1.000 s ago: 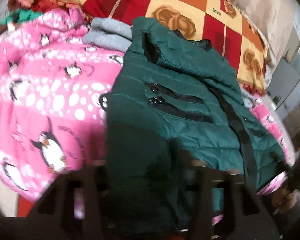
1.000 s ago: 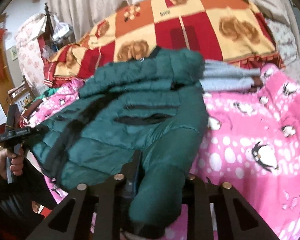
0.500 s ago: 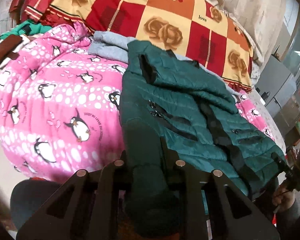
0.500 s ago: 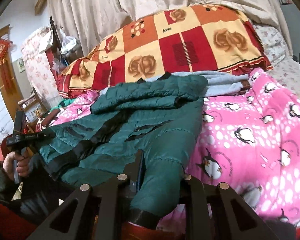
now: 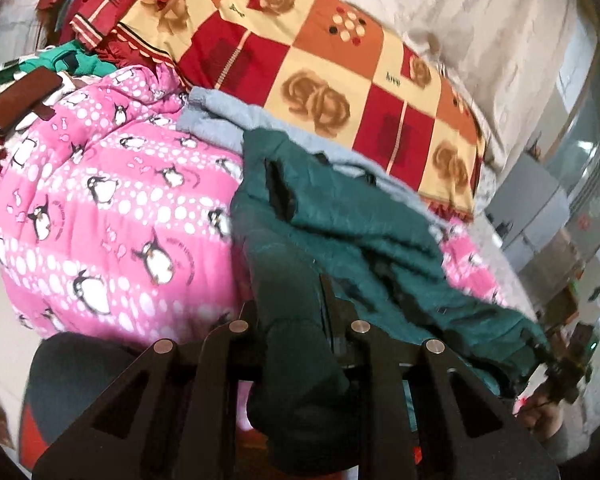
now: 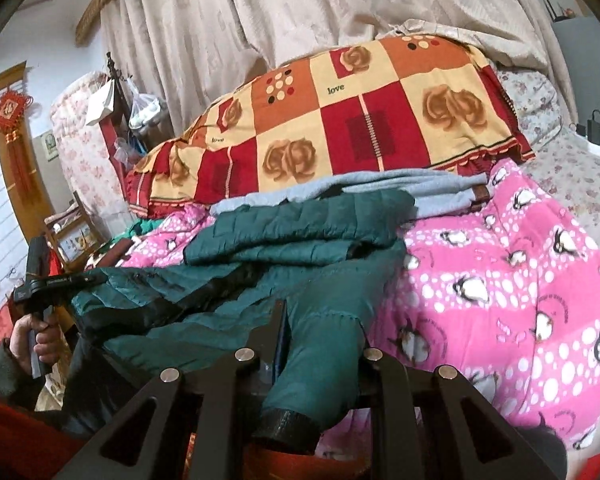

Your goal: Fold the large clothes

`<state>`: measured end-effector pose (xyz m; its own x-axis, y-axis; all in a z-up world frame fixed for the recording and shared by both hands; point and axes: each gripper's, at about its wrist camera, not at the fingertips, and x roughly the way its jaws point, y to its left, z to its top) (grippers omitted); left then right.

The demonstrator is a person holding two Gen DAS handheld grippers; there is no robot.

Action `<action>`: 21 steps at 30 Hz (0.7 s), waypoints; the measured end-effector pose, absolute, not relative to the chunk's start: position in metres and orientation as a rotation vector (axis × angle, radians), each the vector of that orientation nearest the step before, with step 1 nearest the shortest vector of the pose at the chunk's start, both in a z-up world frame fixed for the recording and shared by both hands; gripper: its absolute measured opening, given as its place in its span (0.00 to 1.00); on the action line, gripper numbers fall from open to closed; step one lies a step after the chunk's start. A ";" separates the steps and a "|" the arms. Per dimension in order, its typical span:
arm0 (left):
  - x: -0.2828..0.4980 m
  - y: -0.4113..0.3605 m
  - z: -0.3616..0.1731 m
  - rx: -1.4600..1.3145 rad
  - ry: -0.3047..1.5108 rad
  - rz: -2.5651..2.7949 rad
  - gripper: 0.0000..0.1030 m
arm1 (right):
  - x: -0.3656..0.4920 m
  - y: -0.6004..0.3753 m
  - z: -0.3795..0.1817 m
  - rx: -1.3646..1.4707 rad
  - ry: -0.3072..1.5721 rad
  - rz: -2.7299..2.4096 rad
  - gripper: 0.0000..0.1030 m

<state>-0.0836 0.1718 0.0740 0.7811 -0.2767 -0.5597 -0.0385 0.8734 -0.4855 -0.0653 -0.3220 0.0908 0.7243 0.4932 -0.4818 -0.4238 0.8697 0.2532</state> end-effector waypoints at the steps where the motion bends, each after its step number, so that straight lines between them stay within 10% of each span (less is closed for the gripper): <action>1: -0.079 0.172 0.078 -0.504 0.656 -0.129 0.15 | -0.057 -0.320 0.095 0.122 0.563 0.500 0.17; 21: 0.070 0.162 0.141 -0.445 0.437 0.010 0.16 | 0.093 -0.296 0.130 0.108 0.428 0.295 0.17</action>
<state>0.0704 0.1618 0.1413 0.9074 -0.0847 -0.4117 -0.1037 0.9041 -0.4146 0.0933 -0.2960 0.1304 0.8680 0.3044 -0.3923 -0.2592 0.9516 0.1648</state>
